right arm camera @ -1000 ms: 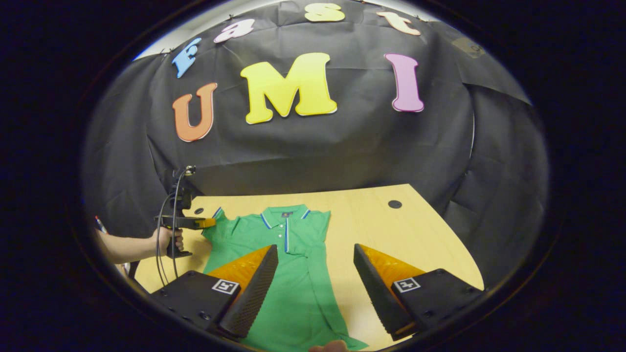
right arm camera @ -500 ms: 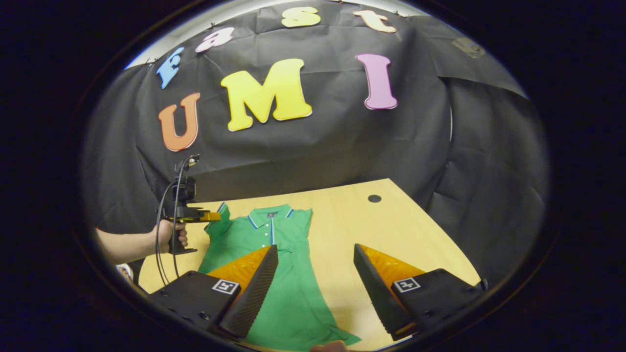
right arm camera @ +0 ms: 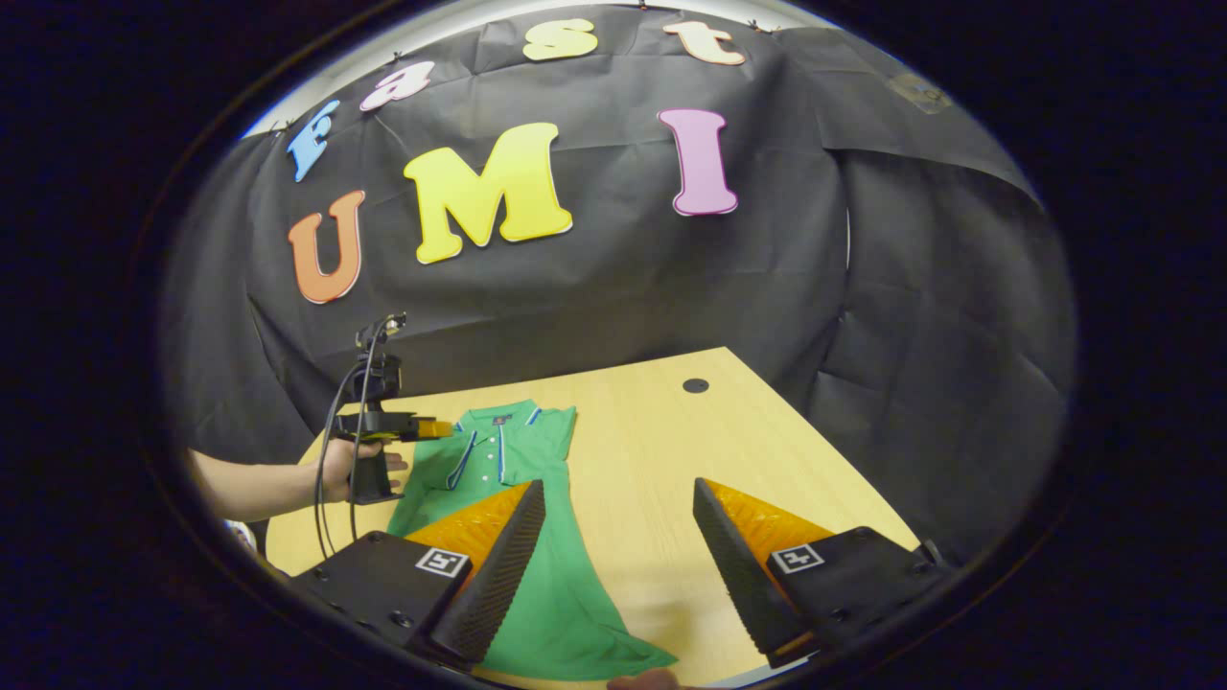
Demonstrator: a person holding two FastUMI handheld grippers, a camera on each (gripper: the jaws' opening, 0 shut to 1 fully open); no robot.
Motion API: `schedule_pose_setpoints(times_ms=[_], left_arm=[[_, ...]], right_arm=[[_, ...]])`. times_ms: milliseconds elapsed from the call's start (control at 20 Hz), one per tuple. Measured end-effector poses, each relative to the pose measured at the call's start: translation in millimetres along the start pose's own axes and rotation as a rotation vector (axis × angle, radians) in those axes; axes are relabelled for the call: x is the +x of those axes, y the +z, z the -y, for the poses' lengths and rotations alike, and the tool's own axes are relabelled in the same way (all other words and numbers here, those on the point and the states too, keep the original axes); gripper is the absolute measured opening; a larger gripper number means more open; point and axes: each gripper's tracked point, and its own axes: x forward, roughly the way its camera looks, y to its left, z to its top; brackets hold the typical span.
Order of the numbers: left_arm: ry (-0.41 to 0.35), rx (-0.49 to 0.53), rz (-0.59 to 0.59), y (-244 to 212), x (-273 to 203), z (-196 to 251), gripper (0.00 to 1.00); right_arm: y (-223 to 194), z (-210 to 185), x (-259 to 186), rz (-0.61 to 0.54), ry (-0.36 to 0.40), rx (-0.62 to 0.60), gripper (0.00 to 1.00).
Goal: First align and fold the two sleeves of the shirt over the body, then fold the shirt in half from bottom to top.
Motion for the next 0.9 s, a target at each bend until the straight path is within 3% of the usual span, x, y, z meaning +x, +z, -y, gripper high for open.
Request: schedule_pose_setpoints(times_ms=[50,100,150,500,550,750,850,900], left_arm=[[0.003,0.006,0.016,7,2,0,0.74],[0.007,0.014,0.032,8,-10,-2,1.00],[0.010,0.023,0.047,12,-19,-3,1.00],[0.078,0.047,0.170,21,-116,-21,1.00],[0.086,0.039,0.179,16,-131,-22,1.00],[0.094,0.015,0.179,-24,-198,-22,1.00],[0.100,0.009,0.161,-51,-223,-26,1.00],[0.094,0.008,0.139,-71,-236,-29,1.00]], right_arm=[[0,-4,0,0.002,0.010,-0.001,0.98],[2,-8,0,0.006,0.021,-0.002,0.94],[3,-13,1,0.011,0.034,-0.007,0.98],[1,-38,16,0.018,0.147,-0.079,0.98],[-1,-38,20,0.009,0.154,-0.087,0.94],[-17,-49,32,-0.049,0.215,-0.159,0.94],[-35,-53,35,-0.104,0.251,-0.188,0.98],[-43,-54,35,-0.129,0.260,-0.195,0.94]])
